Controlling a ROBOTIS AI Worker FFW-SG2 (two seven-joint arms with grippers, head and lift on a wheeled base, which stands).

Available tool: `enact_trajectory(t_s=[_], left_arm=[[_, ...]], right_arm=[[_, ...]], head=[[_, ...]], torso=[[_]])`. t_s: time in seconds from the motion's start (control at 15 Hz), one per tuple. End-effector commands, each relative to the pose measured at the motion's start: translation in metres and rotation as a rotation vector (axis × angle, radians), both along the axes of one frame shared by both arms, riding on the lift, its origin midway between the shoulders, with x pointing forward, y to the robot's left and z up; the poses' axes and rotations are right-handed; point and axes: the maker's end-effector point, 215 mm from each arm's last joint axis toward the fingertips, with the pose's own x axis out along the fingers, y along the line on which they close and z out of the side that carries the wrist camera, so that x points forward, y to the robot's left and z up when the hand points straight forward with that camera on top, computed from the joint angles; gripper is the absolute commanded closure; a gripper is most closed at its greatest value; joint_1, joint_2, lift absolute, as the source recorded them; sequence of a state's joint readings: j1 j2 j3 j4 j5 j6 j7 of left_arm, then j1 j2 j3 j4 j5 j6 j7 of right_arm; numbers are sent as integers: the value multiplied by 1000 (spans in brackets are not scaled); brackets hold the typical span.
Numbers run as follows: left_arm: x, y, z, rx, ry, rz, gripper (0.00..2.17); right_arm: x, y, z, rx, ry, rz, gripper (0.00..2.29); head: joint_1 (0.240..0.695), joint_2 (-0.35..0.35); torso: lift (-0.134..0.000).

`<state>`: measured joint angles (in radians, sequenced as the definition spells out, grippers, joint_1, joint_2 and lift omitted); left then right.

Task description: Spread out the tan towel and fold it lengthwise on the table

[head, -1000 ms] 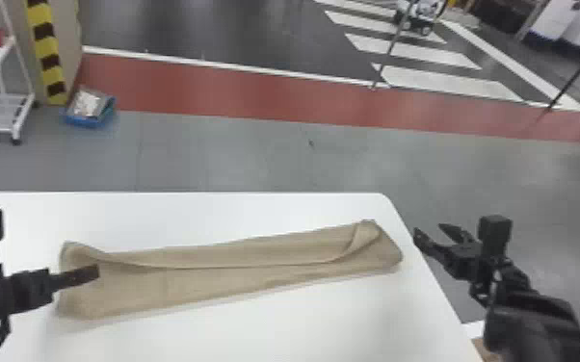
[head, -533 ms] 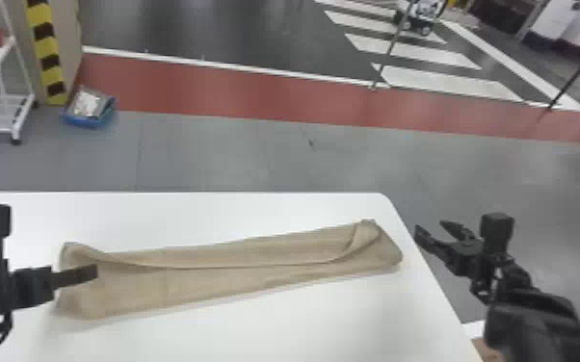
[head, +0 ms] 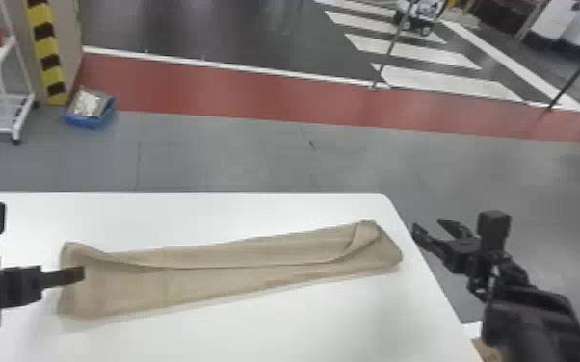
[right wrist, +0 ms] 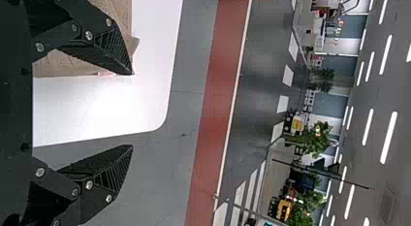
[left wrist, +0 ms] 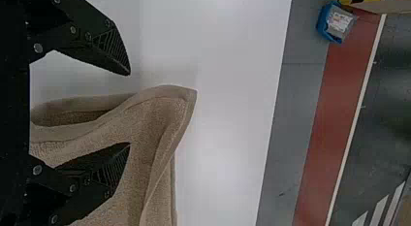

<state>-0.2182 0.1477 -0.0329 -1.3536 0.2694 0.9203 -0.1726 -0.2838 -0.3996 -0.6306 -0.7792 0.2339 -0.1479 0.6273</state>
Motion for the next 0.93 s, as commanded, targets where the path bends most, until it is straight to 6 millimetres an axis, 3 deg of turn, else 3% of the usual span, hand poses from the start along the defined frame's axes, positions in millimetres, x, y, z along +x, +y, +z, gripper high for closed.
enact_trajectory(t_s=[0.0,0.33,0.53,0.87], left_arm=[[-1,0,-2,13,6,-5,448],[-3,0,-5,36,11,-19,734],[-9,0,-8,25,37,-14,1443],[-23,3,-10,10,64,-16,1480]], right_arm=[[0,2,-1,4,-1,2,414],[-2,1,0,15,-7,-2,410],[-3,-2,1,16,-12,-5,410],[-2,1,-3,13,-4,-10,394]], head=[[695,-350],[695,-350],[695,-350],[695,-350]], torso=[[0],[0],[0],[0]])
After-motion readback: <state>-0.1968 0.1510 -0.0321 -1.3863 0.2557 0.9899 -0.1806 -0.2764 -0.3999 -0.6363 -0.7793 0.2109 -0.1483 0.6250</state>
